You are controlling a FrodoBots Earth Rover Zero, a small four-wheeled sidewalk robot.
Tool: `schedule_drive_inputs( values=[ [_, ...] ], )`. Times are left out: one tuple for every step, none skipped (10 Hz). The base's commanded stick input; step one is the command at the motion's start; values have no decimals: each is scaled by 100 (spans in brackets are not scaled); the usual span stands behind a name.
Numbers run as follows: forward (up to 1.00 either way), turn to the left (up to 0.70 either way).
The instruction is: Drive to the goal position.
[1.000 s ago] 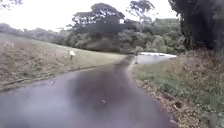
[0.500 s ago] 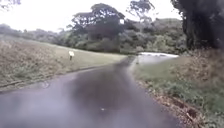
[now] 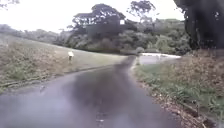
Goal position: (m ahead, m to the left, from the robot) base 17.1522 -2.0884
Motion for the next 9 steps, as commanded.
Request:
schedule_drive_inputs(
  values=[
    [45, 3],
    [45, 2],
    [45, 2],
    [45, 2],
    [45, 2],
    [45, 2],
    [45, 2],
    [45, 2],
    [45, 0]
  ],
)
